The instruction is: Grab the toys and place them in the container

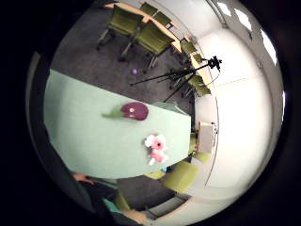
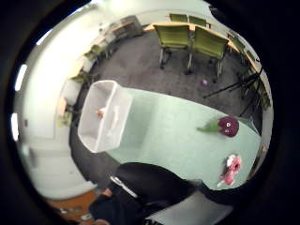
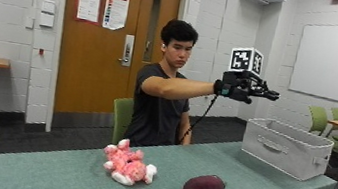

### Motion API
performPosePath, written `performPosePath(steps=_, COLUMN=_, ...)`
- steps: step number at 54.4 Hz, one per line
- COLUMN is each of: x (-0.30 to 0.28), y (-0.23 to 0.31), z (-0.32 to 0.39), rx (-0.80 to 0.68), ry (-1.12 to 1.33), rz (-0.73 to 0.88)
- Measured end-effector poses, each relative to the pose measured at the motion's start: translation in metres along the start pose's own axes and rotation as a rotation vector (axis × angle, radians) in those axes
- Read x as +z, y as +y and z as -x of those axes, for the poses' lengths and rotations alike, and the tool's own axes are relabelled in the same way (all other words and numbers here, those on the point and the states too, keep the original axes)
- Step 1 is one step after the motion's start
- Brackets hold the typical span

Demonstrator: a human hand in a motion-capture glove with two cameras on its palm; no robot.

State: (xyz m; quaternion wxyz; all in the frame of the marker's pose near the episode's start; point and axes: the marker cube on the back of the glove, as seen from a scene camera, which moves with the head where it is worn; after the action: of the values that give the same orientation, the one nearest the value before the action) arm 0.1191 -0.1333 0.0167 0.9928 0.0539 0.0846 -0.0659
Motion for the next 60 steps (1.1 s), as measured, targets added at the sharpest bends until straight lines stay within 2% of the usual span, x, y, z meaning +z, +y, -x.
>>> performPosePath(steps=21, x=0.121, y=0.003, z=-0.092, rx=-0.085, ry=-0.031, rz=0.048)
performPosePath(steps=26, x=0.156, y=0.003, z=-0.111, rx=-0.071, ry=-0.062, rz=0.057)
performPosePath(steps=42, x=0.277, y=0.019, z=-0.145, rx=0.035, ry=-0.161, rz=0.230)
performPosePath(steps=60, x=0.307, y=0.018, z=-0.155, rx=0.080, ry=-0.146, rz=0.273)
